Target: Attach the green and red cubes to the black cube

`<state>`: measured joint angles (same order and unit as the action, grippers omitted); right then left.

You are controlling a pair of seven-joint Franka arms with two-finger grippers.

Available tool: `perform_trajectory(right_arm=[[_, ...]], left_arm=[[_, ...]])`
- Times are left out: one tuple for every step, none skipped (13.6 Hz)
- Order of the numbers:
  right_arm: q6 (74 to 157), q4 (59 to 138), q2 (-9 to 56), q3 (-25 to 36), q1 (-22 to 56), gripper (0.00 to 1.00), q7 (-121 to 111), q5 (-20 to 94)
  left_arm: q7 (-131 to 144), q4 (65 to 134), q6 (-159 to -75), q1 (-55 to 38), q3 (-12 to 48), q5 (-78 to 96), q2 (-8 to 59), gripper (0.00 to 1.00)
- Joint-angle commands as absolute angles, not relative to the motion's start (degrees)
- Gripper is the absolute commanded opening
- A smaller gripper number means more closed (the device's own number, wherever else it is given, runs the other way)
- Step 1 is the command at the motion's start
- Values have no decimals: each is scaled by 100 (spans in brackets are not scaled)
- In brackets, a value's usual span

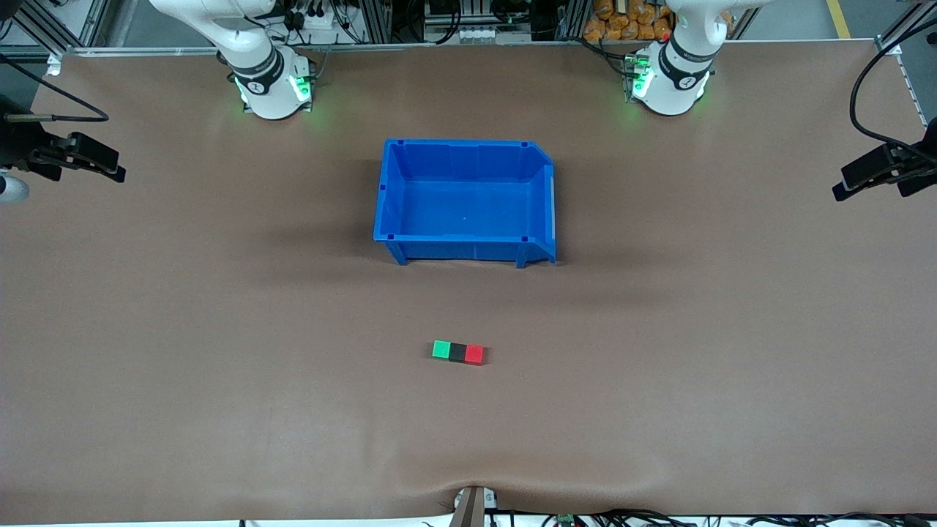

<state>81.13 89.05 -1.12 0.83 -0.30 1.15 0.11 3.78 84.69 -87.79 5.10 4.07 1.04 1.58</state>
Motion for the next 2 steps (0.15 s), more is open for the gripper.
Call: perform_trajectory(right_arm=[[8156,8930,-158,53,-35,100,62,-97],[8156,8930,-158,53,-35,100,62,-97]], left_arm=[[483,8394,-8684,54,45,-79,132,100],[483,8385,-8684,79,53,-70,123,100]])
